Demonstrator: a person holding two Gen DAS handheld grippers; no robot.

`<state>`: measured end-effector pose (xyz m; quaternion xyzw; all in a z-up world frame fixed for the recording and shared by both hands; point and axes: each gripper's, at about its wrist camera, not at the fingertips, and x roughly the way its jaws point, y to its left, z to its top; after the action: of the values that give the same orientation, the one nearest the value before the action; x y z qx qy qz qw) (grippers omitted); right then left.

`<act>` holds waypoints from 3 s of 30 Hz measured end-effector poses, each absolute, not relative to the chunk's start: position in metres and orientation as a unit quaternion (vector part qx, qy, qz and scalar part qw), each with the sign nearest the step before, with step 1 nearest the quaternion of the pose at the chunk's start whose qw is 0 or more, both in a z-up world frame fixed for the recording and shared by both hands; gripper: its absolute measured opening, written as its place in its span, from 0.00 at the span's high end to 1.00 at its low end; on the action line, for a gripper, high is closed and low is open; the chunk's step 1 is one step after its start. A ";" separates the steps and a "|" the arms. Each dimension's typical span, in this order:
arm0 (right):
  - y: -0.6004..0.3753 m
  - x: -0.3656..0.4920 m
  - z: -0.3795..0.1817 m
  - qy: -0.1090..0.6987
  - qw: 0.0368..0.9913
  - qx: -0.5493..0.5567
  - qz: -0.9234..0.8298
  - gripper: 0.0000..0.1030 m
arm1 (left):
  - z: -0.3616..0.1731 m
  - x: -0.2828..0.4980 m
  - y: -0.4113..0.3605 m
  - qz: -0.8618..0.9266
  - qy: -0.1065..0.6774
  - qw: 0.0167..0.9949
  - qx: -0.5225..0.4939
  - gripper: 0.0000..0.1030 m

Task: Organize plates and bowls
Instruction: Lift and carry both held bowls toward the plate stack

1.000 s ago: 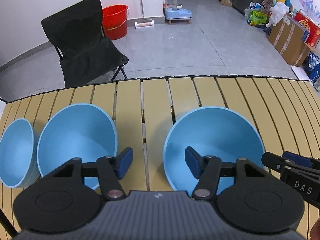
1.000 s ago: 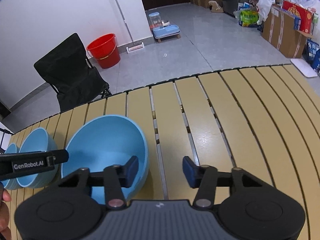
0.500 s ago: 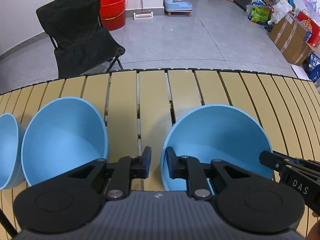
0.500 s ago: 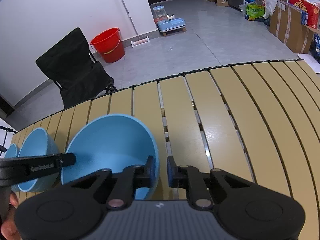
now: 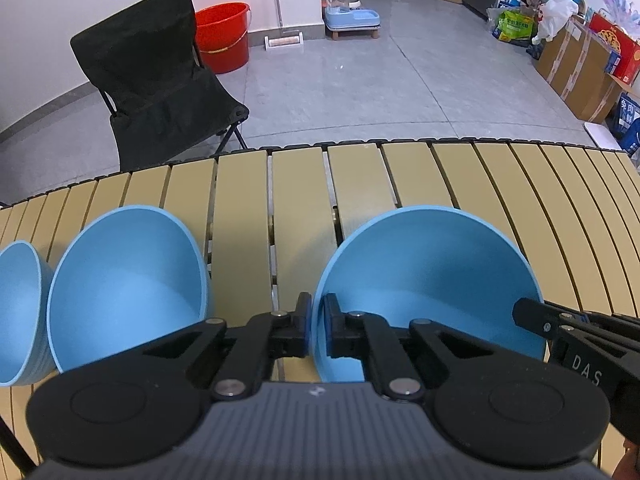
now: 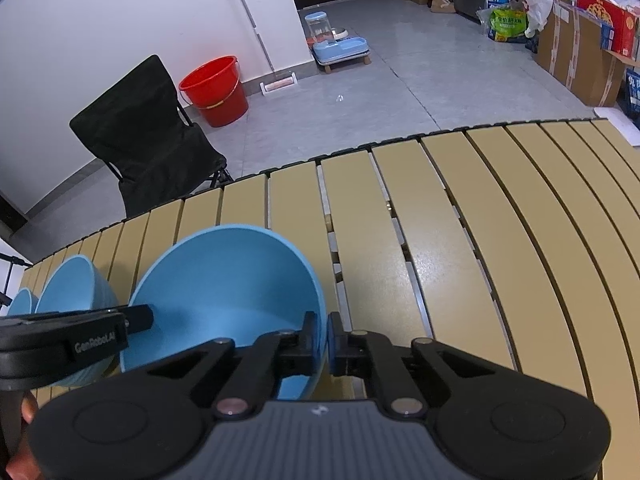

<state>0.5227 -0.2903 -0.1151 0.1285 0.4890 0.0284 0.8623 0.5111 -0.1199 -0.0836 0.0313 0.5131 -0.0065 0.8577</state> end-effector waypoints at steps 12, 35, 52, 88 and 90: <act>-0.292 0.512 -0.101 0.477 0.869 0.127 0.025 0.95 | -0.069 0.502 -0.125 -0.011 0.502 0.864 0.038 0.93; -0.330 0.438 -0.045 0.437 0.889 0.134 0.002 0.96 | -0.018 0.429 -0.165 -0.040 0.462 0.884 0.050 0.93; -0.367 0.367 -0.022 0.417 0.898 0.140 -0.026 0.96 | 0.002 0.366 -0.207 -0.067 0.447 0.890 0.061 0.93; -0.431 0.293 -0.083 0.455 0.872 0.153 -0.093 0.96 | -0.072 0.306 -0.277 -0.129 0.493 0.854 0.101 0.93; -0.432 0.291 -0.088 0.458 0.870 0.153 -0.095 0.96 | -0.076 0.304 -0.282 -0.130 0.496 0.852 0.103 0.93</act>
<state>0.2914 -0.4318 -0.0881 0.1534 0.4584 -0.0952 0.8702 0.3040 -0.2815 -0.0764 0.1028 0.4958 -0.1304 0.8524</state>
